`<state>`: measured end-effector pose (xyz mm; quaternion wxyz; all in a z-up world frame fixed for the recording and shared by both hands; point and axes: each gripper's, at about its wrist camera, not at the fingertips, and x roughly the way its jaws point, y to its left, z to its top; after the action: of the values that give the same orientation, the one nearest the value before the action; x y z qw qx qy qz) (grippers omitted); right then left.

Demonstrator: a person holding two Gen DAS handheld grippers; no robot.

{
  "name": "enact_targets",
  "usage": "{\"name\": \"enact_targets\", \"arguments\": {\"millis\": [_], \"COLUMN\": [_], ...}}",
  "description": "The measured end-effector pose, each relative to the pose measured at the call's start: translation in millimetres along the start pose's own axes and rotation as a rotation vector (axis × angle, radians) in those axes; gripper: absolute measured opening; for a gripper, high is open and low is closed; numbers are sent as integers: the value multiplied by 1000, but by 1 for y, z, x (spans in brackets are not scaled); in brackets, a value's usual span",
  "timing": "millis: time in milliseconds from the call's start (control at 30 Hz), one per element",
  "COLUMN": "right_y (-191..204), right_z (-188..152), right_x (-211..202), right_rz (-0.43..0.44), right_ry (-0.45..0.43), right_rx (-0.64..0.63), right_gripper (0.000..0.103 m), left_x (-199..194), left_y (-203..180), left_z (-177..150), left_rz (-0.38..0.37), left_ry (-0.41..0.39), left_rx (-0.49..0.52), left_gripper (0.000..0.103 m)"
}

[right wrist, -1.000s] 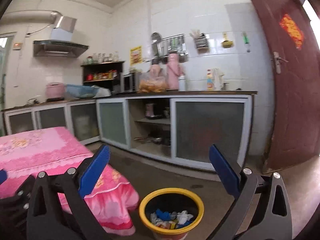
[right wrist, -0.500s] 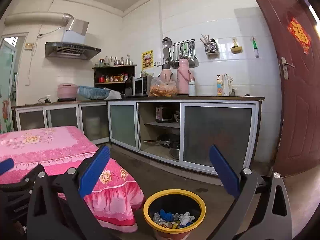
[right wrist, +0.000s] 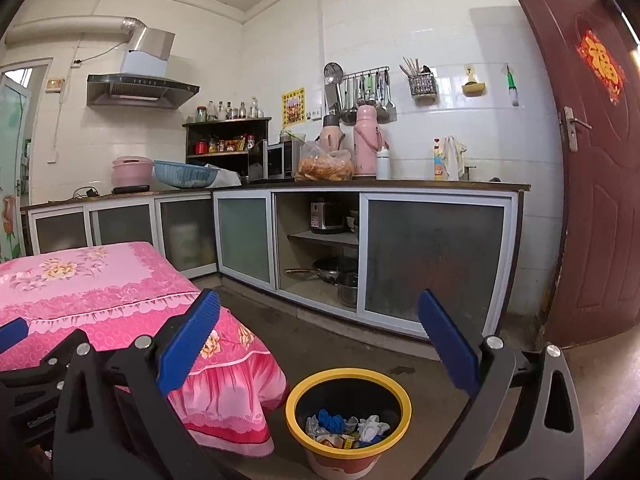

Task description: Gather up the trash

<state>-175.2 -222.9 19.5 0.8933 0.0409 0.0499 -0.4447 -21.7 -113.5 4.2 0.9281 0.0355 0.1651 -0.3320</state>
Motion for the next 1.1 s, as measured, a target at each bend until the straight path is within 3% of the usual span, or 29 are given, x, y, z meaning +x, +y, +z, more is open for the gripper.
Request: {"name": "enact_targets", "arguments": {"millis": [367,1100], "right_y": [-2,-3], "right_z": [0,-6], "right_x": [1,9], "right_rz": [-9,-23], "right_ry": [5,47], "right_rx": [4,13], "right_gripper": [95,95], "left_x": [-10,-5], "left_y": [-9,-6], "left_z": [-1,-4], "left_rz": [19,26], "left_ry": [-44,-19], "left_rx": [38,20], "left_gripper": [95,95]}}
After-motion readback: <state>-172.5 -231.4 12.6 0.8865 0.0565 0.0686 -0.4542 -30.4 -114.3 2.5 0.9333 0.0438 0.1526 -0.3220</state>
